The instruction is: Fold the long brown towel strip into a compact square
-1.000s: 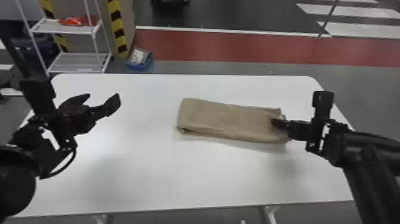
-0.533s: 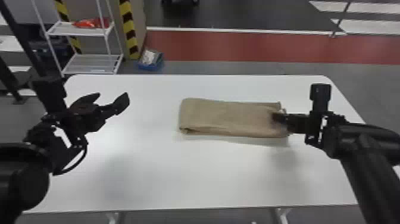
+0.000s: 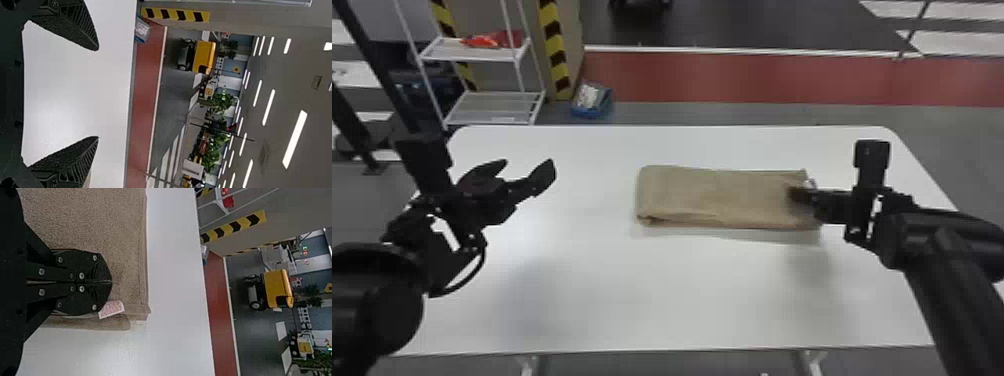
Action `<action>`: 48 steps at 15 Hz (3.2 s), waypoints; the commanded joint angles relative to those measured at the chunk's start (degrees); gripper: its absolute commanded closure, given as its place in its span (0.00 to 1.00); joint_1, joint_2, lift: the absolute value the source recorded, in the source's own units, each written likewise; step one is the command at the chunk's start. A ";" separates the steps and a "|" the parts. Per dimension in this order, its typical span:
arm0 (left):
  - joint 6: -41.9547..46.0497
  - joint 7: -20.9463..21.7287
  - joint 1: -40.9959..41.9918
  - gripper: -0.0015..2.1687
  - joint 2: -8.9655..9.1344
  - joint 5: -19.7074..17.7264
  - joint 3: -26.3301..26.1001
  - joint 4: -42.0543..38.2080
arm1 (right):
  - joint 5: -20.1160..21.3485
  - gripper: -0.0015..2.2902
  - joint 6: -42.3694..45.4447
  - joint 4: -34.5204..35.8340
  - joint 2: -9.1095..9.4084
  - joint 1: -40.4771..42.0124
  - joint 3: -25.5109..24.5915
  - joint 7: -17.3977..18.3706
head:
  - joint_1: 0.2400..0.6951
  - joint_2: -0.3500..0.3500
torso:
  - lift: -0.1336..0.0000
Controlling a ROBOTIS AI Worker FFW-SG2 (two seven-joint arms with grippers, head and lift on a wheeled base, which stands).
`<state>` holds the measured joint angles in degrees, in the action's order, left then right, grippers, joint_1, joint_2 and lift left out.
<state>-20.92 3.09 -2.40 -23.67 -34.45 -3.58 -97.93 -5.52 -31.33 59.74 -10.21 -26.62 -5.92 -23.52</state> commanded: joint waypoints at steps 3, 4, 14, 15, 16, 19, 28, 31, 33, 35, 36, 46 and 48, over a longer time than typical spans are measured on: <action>-0.49 -0.54 0.82 0.04 0.11 0.26 -1.35 -0.78 | -5.21 0.62 -1.33 14.09 -3.06 7.81 -1.46 -1.17 | 1.00 0.47 | 0.10; -0.49 -0.54 0.73 0.04 0.55 0.53 -1.79 -0.78 | -6.79 0.58 -1.33 16.02 -4.73 9.22 -1.64 -1.35 | 1.00 0.46 | 0.10; -0.31 -0.28 -0.33 0.04 2.14 2.64 -7.85 -1.65 | -9.60 0.21 -2.21 17.34 -7.28 11.50 -8.67 -1.70 | 1.00 0.25 | 0.10; -0.31 -0.01 -0.59 0.04 2.14 3.08 -8.90 -1.57 | -9.60 0.21 -2.38 16.02 -7.28 10.27 -8.23 -1.61 | 1.00 0.24 | 0.10; -0.31 0.25 -1.21 0.04 2.14 3.69 -10.40 -1.57 | -9.25 0.21 -3.44 14.70 -6.93 9.22 -7.79 -1.17 | 1.00 0.23 | 0.10; -0.14 0.69 -3.75 0.05 2.84 6.59 -15.67 0.10 | -8.02 0.21 -5.02 12.50 -5.44 7.29 -4.98 0.41 | 1.00 0.20 | 0.10; -0.14 1.57 -9.91 0.06 5.56 8.44 -22.79 5.82 | -5.73 0.22 -6.60 7.41 -2.10 3.42 -3.57 2.17 | 1.00 0.17 | 0.10; -0.67 2.62 -10.87 0.07 5.65 8.44 -24.11 6.43 | -5.56 0.27 -7.13 4.95 -2.10 1.57 -2.87 3.22 | 1.00 0.16 | 0.10; -1.37 3.24 -11.58 0.07 6.18 8.44 -24.64 7.05 | -5.56 0.27 -7.48 3.45 -2.10 0.69 -2.61 3.22 | 1.00 0.15 | 0.10; -1.54 3.24 -12.19 0.07 6.44 8.44 -25.34 7.84 | -5.65 0.27 -7.66 2.13 -2.10 0.17 -2.52 3.13 | 1.00 0.14 | 0.10; -1.90 3.24 -12.81 0.07 6.53 8.53 -25.87 8.54 | -5.65 0.28 -7.83 1.69 -2.10 -0.19 -2.52 3.04 | 1.00 0.14 | 0.10; -0.14 -0.10 -14.04 0.07 9.17 10.20 -28.68 15.31 | -6.09 0.45 -8.36 0.02 -2.01 -1.50 -1.73 0.85 | 1.00 0.15 | 0.10; 3.20 -0.98 -14.92 0.14 10.31 11.51 -29.38 18.30 | -6.09 0.45 -8.18 -0.33 -2.10 -2.03 -1.73 0.50 | 1.00 0.15 | 0.10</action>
<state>-19.70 2.19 -16.69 -14.14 -23.82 -32.49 -81.69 -11.64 -39.69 59.66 -12.30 -28.27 -7.62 -22.92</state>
